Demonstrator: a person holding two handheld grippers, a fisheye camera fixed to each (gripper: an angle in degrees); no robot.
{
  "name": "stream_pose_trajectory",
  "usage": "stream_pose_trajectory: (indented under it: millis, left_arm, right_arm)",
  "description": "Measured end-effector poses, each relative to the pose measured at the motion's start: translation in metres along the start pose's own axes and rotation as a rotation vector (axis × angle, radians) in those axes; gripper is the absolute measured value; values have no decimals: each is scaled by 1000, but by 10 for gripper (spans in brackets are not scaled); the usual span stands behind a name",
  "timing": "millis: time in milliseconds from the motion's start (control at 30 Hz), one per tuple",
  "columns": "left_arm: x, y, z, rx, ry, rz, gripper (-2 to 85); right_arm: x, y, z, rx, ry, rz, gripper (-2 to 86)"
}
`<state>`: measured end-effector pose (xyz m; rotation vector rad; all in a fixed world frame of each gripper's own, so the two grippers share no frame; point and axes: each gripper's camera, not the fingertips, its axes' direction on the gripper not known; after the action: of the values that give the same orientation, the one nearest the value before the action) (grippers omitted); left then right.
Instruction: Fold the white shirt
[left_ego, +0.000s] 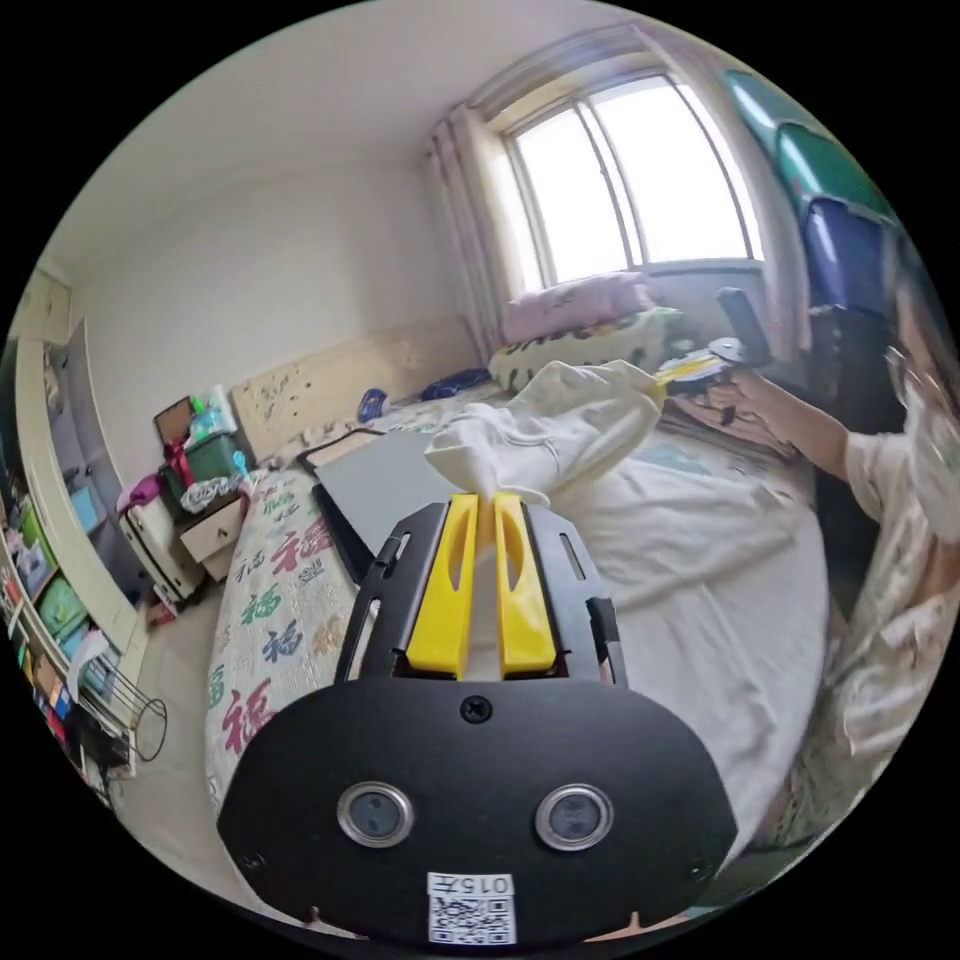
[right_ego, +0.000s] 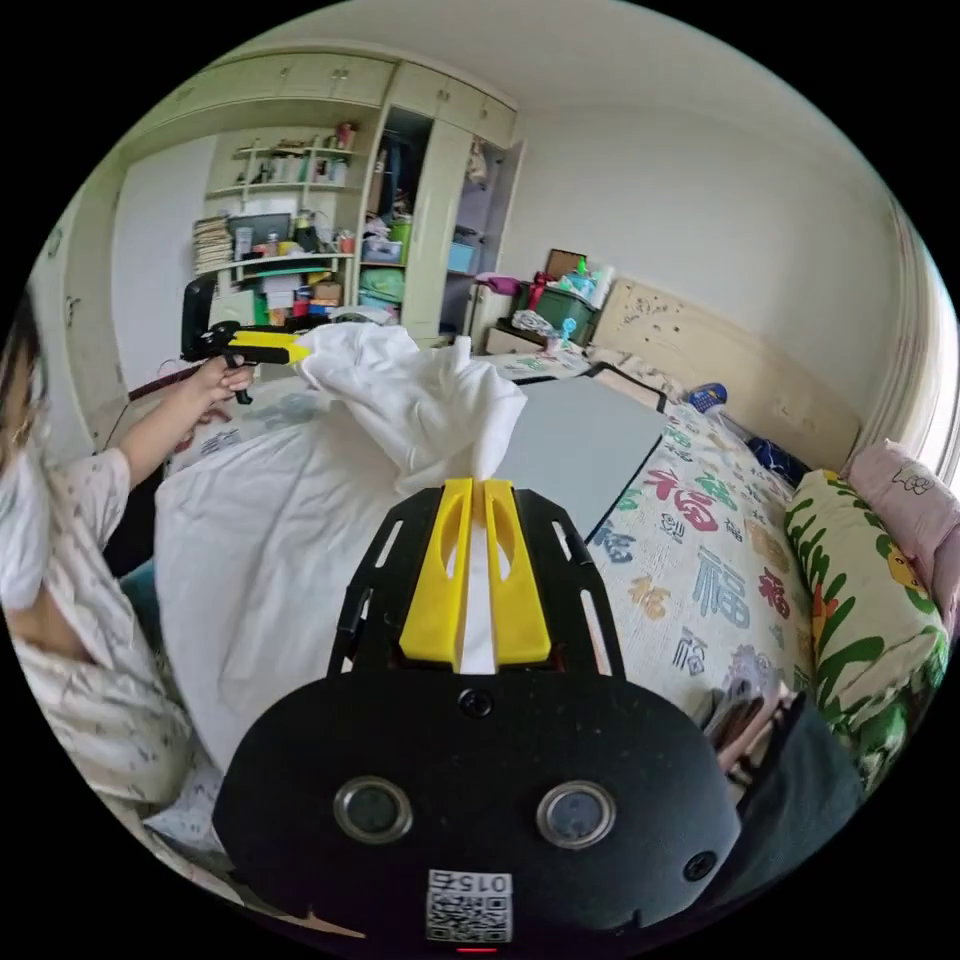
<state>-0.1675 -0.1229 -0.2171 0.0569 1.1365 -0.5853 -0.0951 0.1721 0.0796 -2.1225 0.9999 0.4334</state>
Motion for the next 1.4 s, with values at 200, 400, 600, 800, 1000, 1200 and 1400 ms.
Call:
stream_pose_trajectory:
  millis: [200, 400, 600, 800, 1000, 1200, 1400]
  left_arm:
    - [121, 97, -72, -78, 2, 47, 9]
    - [142, 92, -94, -144, -82, 43, 9]
    - [96, 68, -141, -122, -72, -98, 5]
    - [-38, 37, -156, 7, -76, -693, 30]
    - [-138, -17, -92, -34, 16, -910, 131]
    - [-208, -61, -8, -295, 247, -924, 109]
    - [-220, -111, -5, -302, 238, -845, 61]
  right_arm:
    - [-113, 123, -90, -87, -53, -72, 6]
    - [-75, 142, -143, -107, -36, 14, 1]
    - [52, 155, -236, 15, -61, 278, 18]
    - [216, 129, -237, 47, -139, 539, 98]
    - [341, 78, -170, 6, -115, 657, 133]
    - [424, 55, -127, -48, -220, 684, 124]
    - [479, 37, -124, -74, -233, 652, 65]
